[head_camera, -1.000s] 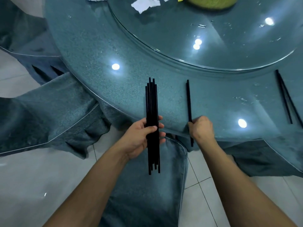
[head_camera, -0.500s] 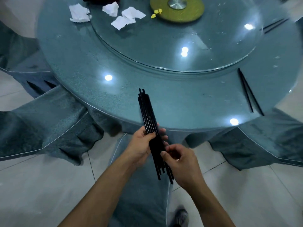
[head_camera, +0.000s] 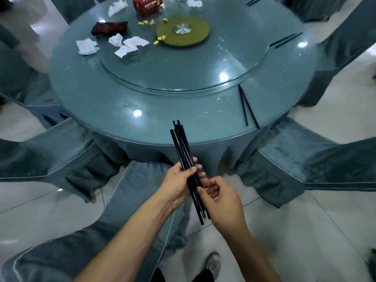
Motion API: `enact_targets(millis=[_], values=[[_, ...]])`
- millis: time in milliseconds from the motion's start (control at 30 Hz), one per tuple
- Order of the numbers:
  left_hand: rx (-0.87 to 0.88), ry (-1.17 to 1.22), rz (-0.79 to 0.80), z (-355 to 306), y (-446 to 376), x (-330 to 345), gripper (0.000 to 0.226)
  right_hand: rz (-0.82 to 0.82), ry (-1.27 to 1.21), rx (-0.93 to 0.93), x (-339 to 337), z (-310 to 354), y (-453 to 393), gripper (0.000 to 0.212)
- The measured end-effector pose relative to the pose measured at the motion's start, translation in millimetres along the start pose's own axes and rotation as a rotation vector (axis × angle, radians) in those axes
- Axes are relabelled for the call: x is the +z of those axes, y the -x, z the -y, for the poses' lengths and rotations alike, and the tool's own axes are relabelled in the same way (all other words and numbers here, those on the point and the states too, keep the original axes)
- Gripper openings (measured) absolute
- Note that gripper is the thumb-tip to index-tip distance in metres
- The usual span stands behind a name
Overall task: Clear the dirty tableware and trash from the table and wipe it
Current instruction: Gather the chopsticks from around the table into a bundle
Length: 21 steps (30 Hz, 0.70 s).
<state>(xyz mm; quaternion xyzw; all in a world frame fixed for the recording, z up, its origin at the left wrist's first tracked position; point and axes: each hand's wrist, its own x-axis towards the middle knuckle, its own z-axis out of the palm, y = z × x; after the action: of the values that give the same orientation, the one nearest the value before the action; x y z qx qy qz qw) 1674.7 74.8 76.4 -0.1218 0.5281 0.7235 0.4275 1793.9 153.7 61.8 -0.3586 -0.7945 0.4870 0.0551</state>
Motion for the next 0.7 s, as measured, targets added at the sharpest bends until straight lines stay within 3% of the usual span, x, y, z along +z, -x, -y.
enact_targets(millis=[133,233,433,567,700], values=[[0.007,-0.015,-0.013,23,14,45,0.027,0.095,0.049,0.025,-45,-22,30,0.028],[0.022,-0.062,-0.003,30,19,69,0.027,0.187,-0.073,0.053,-64,-27,42,0.036],[0.057,-0.125,0.053,37,15,98,0.026,0.273,-0.203,0.053,-78,-40,27,0.014],[0.09,-0.174,0.098,37,9,106,0.027,0.276,-0.338,0.093,-76,-43,15,0.027],[0.14,-0.401,0.106,38,-2,111,0.031,0.241,-0.313,0.055,-74,-51,-7,0.046]])
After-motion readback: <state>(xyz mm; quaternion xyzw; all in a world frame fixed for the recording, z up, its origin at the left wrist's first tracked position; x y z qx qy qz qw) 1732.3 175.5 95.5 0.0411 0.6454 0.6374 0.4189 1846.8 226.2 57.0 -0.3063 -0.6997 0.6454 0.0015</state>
